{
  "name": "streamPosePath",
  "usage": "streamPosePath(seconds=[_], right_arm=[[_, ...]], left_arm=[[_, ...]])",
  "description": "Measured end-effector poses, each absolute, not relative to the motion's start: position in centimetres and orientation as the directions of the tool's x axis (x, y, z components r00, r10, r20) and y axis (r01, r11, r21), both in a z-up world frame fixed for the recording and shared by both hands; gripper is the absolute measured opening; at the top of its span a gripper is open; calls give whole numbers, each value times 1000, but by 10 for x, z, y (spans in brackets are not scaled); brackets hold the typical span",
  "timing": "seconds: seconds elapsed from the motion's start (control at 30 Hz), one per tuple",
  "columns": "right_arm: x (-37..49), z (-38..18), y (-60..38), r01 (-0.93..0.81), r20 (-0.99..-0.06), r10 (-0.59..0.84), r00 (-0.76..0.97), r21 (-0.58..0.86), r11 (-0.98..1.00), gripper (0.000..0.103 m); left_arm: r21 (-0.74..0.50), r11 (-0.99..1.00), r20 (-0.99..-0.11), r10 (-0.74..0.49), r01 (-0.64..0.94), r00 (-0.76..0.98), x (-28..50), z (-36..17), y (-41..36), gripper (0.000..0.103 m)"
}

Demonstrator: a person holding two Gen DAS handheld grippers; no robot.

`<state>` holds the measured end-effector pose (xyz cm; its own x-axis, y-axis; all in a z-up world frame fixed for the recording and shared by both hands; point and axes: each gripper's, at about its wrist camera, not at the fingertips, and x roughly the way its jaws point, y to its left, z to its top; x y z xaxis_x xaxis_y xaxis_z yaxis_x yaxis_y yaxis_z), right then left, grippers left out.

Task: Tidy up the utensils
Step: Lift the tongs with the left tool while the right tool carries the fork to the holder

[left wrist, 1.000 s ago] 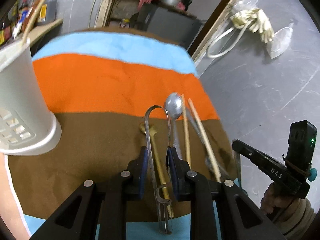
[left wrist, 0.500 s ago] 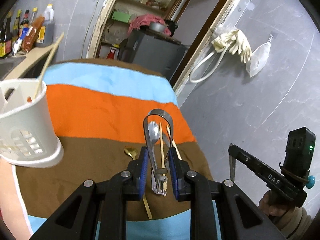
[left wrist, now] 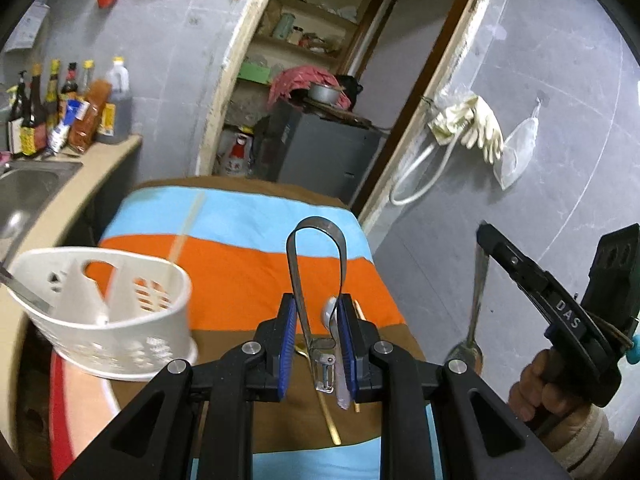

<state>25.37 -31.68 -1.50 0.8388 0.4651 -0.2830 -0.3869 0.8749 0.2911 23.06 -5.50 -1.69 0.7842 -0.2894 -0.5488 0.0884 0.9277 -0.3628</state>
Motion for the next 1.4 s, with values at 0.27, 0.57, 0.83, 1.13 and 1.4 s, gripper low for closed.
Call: streamPosePath(seconds=[0.27,0.57,0.83,1.13,1.4], right_arm=[[261,14,-247,-494,-209,549,809,266,828,1],[269,26,-179,-569,-125,622,773,297,767,1],[281,19,-125,-554,-87,603,793,310,773,1],[301,-10,-88,-478,-148,538,830,307,823,1],[310,-37,-66,-469,-220,524,822,260,844,1]], left_arm=[[-350,937,-522,-207,13,827,208,14,3,19],[-309,946,-485,-73,-93,871,182,41,72,19],[-302,935,-472,20,-183,881,185,36,131,19],[-292,939,-506,10,-182,862,229,-3,150,19],[-242,953,-573,13,-184,820,247,-32,146,19]])
